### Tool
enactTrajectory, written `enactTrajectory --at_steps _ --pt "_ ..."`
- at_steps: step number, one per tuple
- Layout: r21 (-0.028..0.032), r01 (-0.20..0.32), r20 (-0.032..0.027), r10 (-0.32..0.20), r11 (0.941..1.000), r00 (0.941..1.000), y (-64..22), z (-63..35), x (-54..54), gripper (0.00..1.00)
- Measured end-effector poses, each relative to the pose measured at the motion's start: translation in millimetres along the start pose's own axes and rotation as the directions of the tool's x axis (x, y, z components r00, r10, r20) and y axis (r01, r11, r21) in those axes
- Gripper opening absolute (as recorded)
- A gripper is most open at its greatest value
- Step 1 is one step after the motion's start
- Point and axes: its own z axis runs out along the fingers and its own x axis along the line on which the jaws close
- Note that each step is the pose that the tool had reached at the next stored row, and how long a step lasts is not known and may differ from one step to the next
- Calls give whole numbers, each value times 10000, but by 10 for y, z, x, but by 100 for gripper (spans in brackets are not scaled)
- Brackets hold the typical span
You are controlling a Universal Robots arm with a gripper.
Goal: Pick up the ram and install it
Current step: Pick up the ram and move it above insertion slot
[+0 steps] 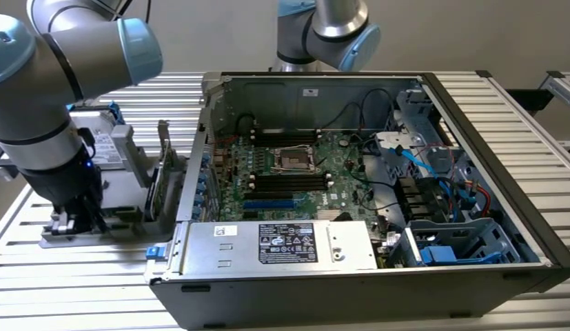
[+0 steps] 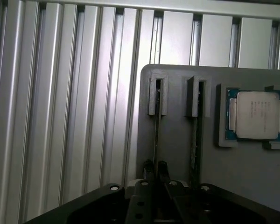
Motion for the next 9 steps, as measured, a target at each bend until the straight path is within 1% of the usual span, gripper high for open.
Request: enactTrajectory --at_steps 3,9 --pt "-8 0 0 0 10000 10000 2 -34 1 14" --pt "-37 1 3 -1 10000 10000 8 -136 2 14"
